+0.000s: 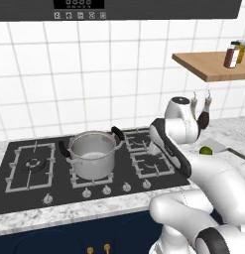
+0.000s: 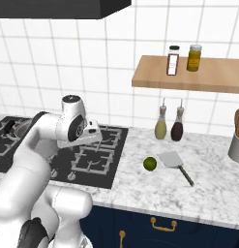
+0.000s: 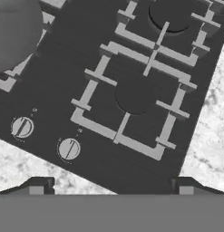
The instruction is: Put the lime and carrot in the pot. Retrieve the spatula and lightly stir the vegetables in the pot.
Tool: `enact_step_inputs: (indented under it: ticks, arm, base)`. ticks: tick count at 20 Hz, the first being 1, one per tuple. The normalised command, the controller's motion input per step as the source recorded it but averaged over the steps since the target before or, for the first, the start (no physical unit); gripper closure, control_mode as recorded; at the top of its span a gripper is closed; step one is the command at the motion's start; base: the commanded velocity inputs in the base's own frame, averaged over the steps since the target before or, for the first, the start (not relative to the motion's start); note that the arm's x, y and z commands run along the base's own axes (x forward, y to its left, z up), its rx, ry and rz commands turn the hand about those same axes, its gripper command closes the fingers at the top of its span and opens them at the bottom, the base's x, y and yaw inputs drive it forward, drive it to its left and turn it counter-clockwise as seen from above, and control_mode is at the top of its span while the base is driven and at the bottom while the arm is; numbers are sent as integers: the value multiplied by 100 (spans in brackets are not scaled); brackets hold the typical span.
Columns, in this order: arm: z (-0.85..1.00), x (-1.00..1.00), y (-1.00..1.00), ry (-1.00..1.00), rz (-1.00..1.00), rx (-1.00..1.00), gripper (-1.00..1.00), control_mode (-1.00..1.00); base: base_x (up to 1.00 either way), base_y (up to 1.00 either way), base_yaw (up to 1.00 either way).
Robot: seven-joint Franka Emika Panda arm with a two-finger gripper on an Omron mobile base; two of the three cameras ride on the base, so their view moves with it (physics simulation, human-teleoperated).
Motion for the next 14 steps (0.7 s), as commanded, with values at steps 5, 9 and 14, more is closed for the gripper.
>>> enact_step_inputs:
  ticks: [5, 9, 14]
  arm:
    - [-6, -2, -93, 1, -34, 0, -100, -100]
    - [-9, -9, -100, 3, -22, 0, -100, -100]
    - [-3, -15, -98, 2, -17, 1, -100, -100]
  base:
    - [0, 0, 0]
    - [0, 0, 0]
    - [0, 0, 0]
